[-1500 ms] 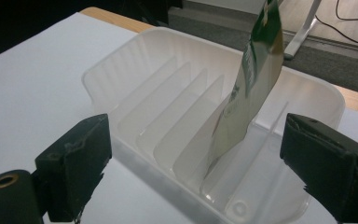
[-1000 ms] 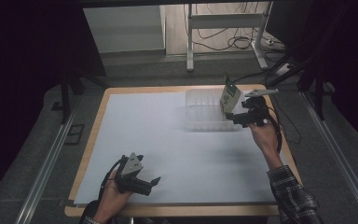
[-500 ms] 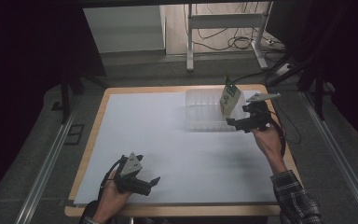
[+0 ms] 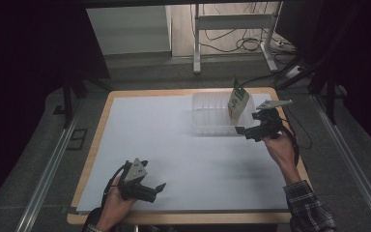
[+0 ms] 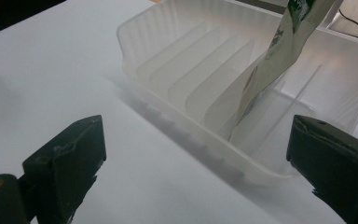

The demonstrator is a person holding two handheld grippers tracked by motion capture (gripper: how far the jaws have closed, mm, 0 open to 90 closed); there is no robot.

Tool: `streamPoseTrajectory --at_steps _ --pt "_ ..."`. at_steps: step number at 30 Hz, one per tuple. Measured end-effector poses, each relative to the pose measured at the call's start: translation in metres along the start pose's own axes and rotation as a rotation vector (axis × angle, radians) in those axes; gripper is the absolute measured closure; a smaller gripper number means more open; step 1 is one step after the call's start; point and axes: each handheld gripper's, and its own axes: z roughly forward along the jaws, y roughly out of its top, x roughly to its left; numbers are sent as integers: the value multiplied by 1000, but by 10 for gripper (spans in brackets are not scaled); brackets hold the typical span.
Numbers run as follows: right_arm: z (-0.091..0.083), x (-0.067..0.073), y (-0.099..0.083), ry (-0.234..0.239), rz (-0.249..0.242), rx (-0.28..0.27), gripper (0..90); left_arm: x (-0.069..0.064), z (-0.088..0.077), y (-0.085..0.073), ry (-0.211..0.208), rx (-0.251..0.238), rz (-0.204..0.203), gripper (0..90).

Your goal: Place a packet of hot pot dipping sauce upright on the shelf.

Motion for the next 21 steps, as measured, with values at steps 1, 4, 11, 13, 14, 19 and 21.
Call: streamPoseTrajectory --at_steps 1,4,11,13,14,19,21 --pt "0 0 -1 2 -2 2 47 0 0 0 0 0 0 0" --pt "3 3 -5 6 -6 15 48 0 0 0 1 1 3 0" --pt "7 8 -10 8 -18 26 48 0 0 0 7 -2 8 0" --pt "8 10 -10 15 -17 25 47 0 0 0 9 -2 10 0" --pt "8 10 -11 15 -18 26 47 0 0 0 10 -2 11 0" --pt "9 14 -14 23 -13 35 47 -1 0 0 10 -2 14 0" --pt "9 15 -15 28 -10 33 46 -1 0 0 10 -3 14 0"
